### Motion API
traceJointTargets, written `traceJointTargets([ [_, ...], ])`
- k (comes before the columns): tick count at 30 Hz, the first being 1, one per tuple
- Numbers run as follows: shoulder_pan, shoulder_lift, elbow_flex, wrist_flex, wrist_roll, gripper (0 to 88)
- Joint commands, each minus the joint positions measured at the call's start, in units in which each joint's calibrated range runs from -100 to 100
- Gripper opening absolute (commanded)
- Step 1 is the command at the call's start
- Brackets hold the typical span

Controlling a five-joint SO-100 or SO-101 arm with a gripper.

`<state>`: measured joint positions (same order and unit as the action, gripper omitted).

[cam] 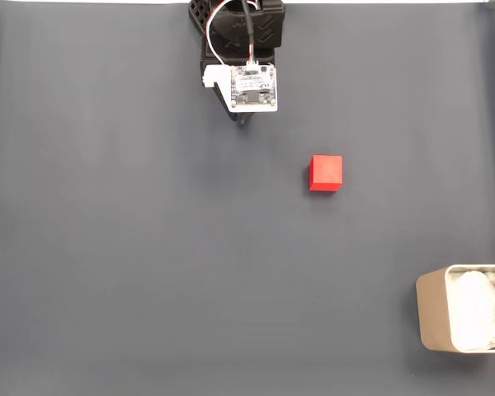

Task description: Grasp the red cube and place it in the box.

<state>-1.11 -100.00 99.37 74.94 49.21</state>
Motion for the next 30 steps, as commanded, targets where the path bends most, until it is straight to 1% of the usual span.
traceJointTargets([
  [1,0.12,0.87,0.54,0.63,-0.05,0.0],
  [30,0.12,0.35,0.54,0.8,-0.2,0.0],
])
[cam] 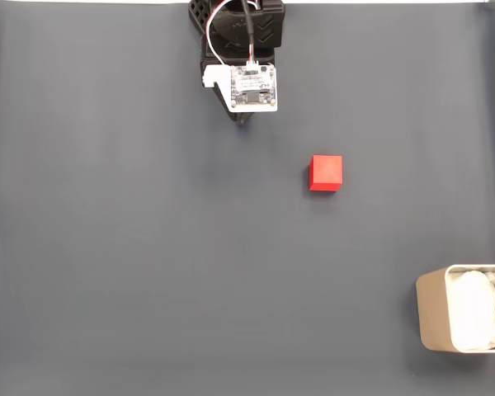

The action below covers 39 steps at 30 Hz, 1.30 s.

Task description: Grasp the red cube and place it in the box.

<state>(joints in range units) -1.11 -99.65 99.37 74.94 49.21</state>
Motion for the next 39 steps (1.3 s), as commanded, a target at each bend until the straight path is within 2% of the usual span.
traceJointTargets([
  [1,0.12,0.0,0.54,0.8,-0.2,0.0],
  [10,0.12,-0.17,0.45,0.22,0.34,0.0],
  [17,1.4,2.34,-4.84,-11.01,0.83,0.0],
  [18,1.18,3.64,-7.21,-12.32,0.88,0.0],
  [19,-0.09,12.82,-23.82,-14.04,0.1,0.0],
  [24,-0.59,23.92,-43.71,-12.48,-0.39,0.0],
  [39,-0.17,45.93,-81.21,1.21,0.05,0.0],
])
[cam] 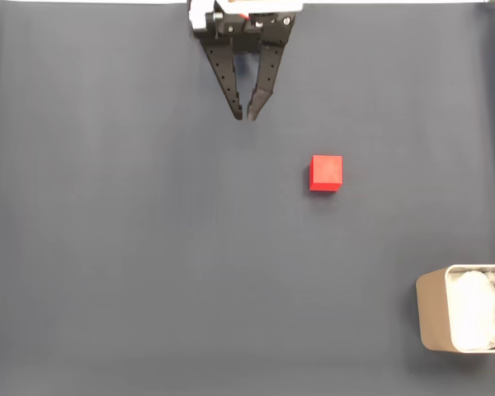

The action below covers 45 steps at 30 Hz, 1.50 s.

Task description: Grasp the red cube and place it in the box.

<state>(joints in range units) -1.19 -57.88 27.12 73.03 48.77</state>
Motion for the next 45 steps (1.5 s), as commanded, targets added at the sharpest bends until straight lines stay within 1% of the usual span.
traceJointTargets([
  [1,0.05,5.37,-10.43,3.77,0.49,0.0],
  [7,0.83,10.48,-14.17,4.67,0.54,0.0],
  [17,1.61,14.12,-12.71,3.94,1.22,0.0],
  [24,0.26,15.07,-5.59,-2.29,4.1,0.4],
  [31,-4.42,14.55,1.16,-6.97,6.45,1.4],
  [38,-10.67,13.08,4.9,-8.44,6.59,3.2],
  [45,-15.57,12.3,6.27,-8.44,6.74,7.9],
])
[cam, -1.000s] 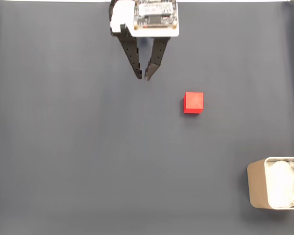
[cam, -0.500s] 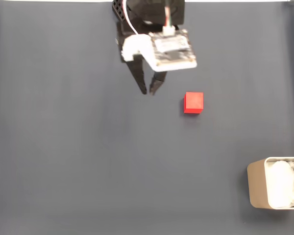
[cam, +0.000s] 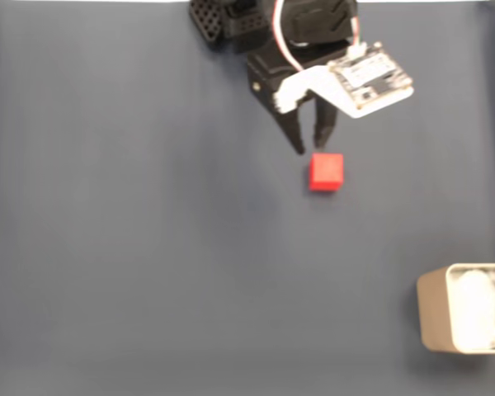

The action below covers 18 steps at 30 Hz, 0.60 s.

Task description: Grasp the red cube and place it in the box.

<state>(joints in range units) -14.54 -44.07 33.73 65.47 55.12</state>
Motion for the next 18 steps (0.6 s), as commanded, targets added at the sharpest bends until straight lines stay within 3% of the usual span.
traceJointTargets([
  [1,-2.72,-1.51,-0.24,-0.97,0.39,8.7],
  [18,-5.06,-5.93,10.8,-8.1,1.22,21.7],
])
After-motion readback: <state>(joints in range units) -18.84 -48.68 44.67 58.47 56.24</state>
